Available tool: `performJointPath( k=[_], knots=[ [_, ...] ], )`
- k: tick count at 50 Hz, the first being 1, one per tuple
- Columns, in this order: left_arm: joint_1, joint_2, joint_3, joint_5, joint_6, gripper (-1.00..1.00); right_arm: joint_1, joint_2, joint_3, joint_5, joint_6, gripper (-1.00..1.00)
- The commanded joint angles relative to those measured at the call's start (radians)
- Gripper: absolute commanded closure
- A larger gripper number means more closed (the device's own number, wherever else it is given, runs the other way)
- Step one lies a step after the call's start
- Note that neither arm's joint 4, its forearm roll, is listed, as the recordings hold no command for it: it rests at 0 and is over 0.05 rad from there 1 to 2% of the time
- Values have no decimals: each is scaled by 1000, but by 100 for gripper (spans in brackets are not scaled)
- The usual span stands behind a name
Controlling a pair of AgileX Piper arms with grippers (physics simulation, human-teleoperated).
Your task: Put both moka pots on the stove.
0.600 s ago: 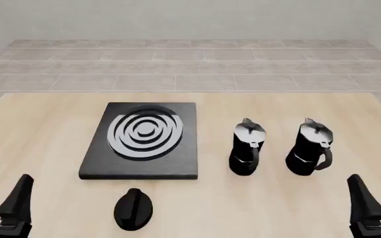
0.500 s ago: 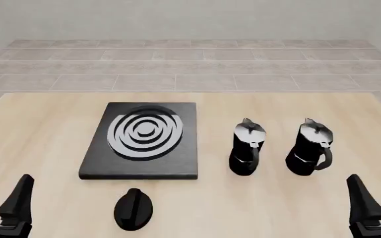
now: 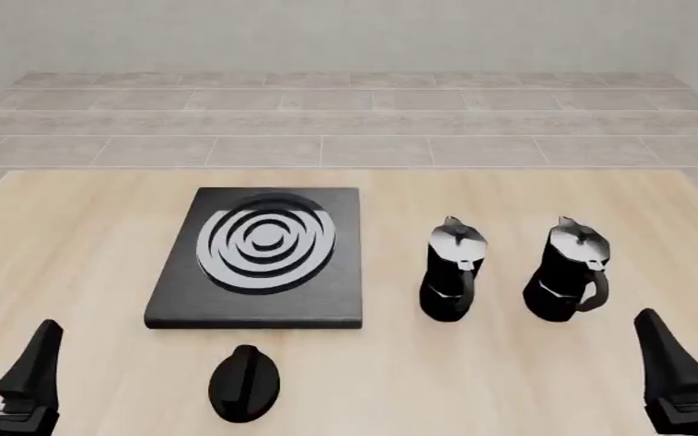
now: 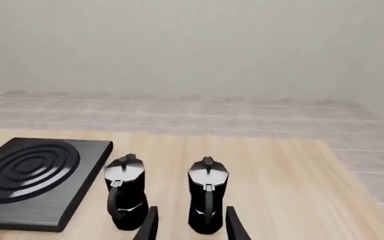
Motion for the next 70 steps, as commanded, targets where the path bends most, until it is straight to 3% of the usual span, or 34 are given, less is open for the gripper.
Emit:
performJointPath(
  k=[1, 9, 18, 37, 48, 54, 70],
  knots=[
    [4, 4, 0, -4, 0, -100, 33, 125, -121, 57, 24, -100],
    [5, 2, 0, -3, 4, -100, 71, 179, -203, 108, 14, -100],
    [4, 6, 0, -7, 5, -100, 142, 311, -326, 199, 51, -100],
    [4, 4, -1, -2, 7, -100, 177, 568, -534, 342, 116, -100],
    [4, 3, 0, -1, 7, -100, 212, 703, -590, 354, 183, -100],
    [4, 6, -1, -3, 10, -100, 231, 770, -598, 345, 158, -100],
    [4, 10, 0, -5, 15, -100, 248, 899, -629, 305, 192, -100]
  ],
)
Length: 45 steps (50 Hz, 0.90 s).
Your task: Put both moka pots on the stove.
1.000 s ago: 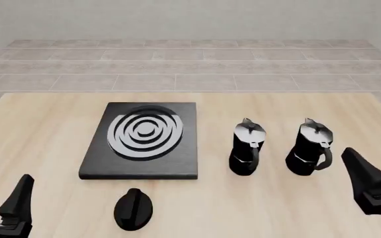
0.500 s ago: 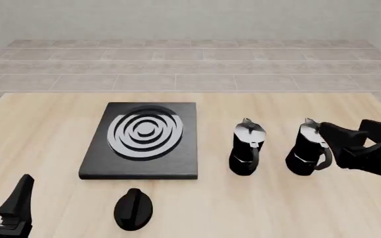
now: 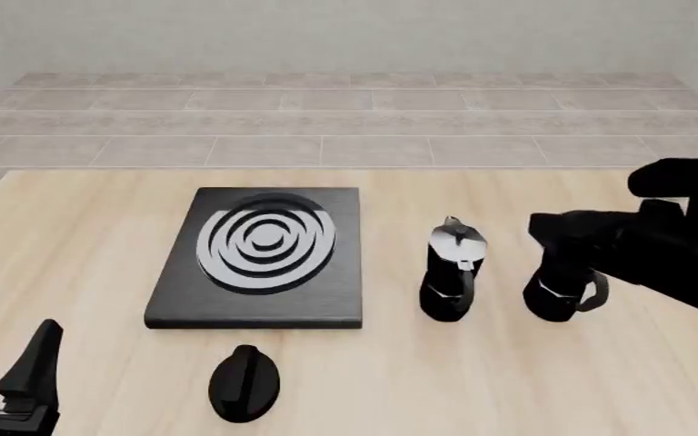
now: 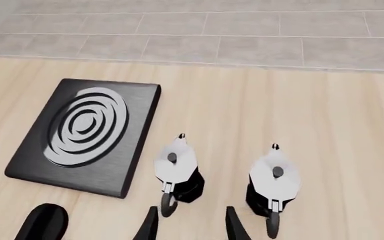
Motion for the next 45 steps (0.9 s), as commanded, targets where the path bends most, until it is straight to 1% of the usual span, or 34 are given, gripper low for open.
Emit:
performJointPath(
  k=[1, 13, 21, 26, 45],
  knots=[
    [0, 3, 0, -2, 3, -100, 17, 96, -26, -22, 15, -100],
    [1, 2, 0, -2, 2, -100, 36, 141, -30, -54, 23, -100],
    [2, -4, 1, 2, 1, -100, 61, 178, -23, -94, 35, -100],
    [4, -5, 1, 2, -3, -100, 61, 195, -19, -108, 36, -100],
    [3, 0, -8, 7, -6, -100, 76, 270, 23, -195, 70, -100]
  ],
)
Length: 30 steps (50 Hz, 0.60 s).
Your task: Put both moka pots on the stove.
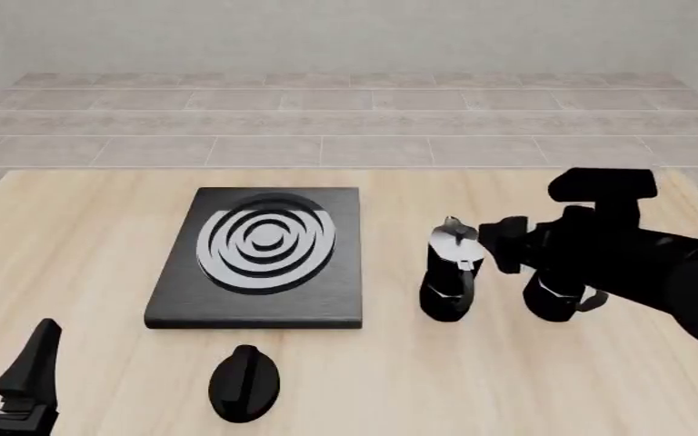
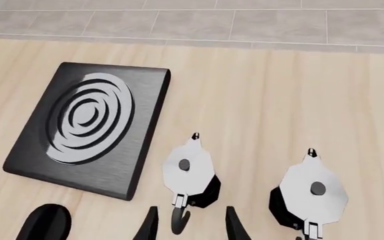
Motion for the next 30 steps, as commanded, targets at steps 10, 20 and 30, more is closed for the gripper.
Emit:
performJointPath(
  k=[10, 20, 30],
  knots=[
    [1, 3, -4, 2, -2, -100, 13, 76, 34, -85, 27, -100],
    [0, 4, 2, -5, -2, -100, 22, 104, 49, -118, 37, -100],
    [1, 3, -2, 0, -4, -100, 28, 135, 66, -153, 49, -100]
  ],
)
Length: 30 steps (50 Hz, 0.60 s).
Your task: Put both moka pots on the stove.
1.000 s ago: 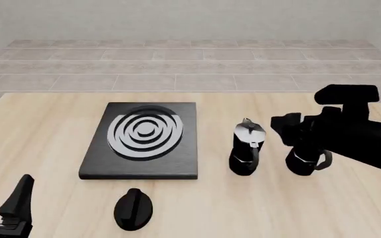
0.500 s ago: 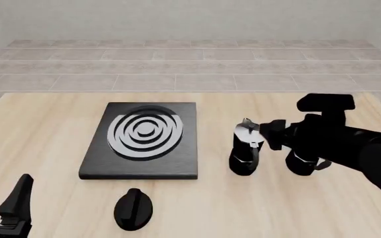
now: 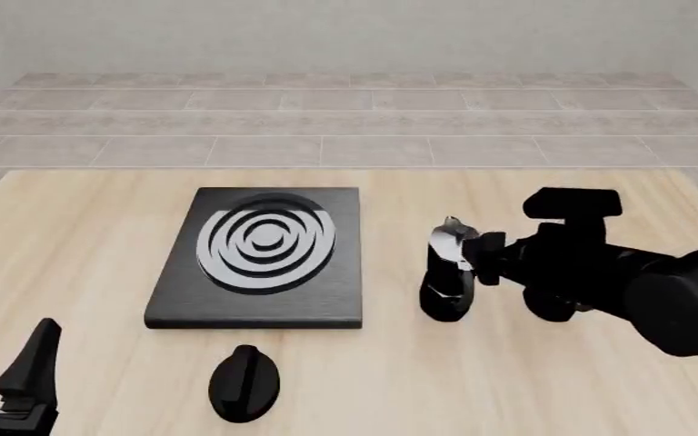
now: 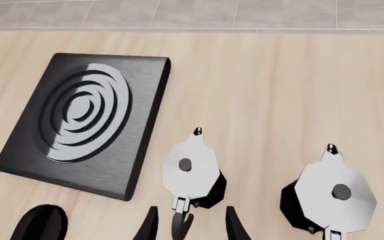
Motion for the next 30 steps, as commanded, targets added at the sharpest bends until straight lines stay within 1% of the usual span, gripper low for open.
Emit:
performJointPath(
  k=[1, 30],
  knots=[
    [0, 0, -2, 2, -2, -100, 12, 36, 20, -40, 16, -100],
    [0, 7, 3, -6, 4, -100, 33, 119, 38, -117, 44, -100]
  ],
)
